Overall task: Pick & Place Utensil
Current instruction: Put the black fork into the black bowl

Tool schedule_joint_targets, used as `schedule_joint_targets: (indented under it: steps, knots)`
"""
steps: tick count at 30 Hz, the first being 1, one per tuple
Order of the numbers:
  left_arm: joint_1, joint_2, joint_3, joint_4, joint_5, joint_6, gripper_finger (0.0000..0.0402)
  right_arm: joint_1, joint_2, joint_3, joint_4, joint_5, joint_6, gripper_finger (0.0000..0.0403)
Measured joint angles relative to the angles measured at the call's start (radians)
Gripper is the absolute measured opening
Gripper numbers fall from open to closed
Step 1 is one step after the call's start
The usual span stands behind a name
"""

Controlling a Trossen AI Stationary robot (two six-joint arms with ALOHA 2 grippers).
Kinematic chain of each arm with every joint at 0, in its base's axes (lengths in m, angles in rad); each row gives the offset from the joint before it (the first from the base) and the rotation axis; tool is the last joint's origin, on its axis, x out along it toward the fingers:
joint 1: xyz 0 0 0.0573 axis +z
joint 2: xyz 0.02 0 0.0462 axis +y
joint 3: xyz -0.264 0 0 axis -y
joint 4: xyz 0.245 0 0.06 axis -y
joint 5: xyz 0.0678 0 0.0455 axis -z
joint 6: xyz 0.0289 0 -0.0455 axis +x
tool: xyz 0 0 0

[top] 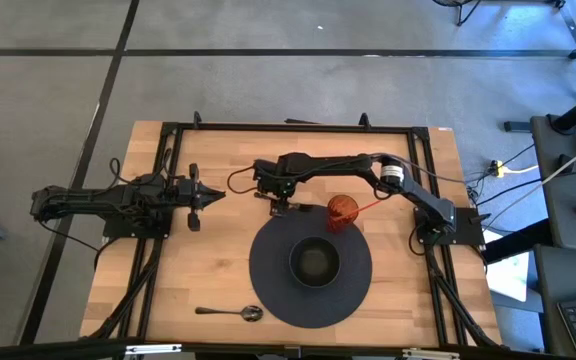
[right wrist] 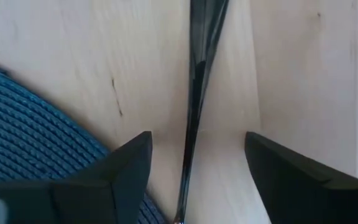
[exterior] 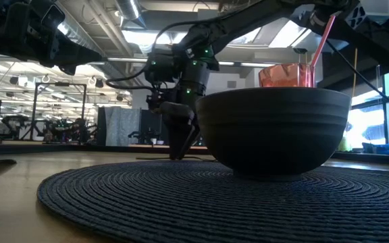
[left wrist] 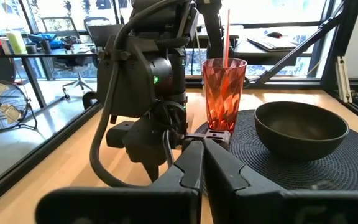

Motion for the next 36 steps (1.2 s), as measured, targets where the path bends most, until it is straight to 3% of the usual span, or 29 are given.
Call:
schedule_joint_targets:
  steps: [4, 14, 22, 36]
  knots:
    - [0.000, 0.000, 0.000, 0.000, 0.000, 0.000, 0.0004, 0.000, 0.000, -0.016, 0.020, 0.007, 0.014, 0.0204]
    - [0.000, 0.000, 0.000, 0.000, 0.000, 0.000, 0.0006, -0.002, 0.001, -0.018, 0.033, -0.004, -0.009, 0.0017]
    - [0.000, 0.000, 0.000, 0.000, 0.000, 0.000, 0.0006, 0.006, 0.012, 0.038, 0.051, -0.001, -0.033, 0.0024]
    - [0.000, 0.000, 0.000, -0.029, 0.003, 0.000, 0.0008, 0.117, 0.007, 0.295, -0.031, 0.033, -0.102, 0.0006]
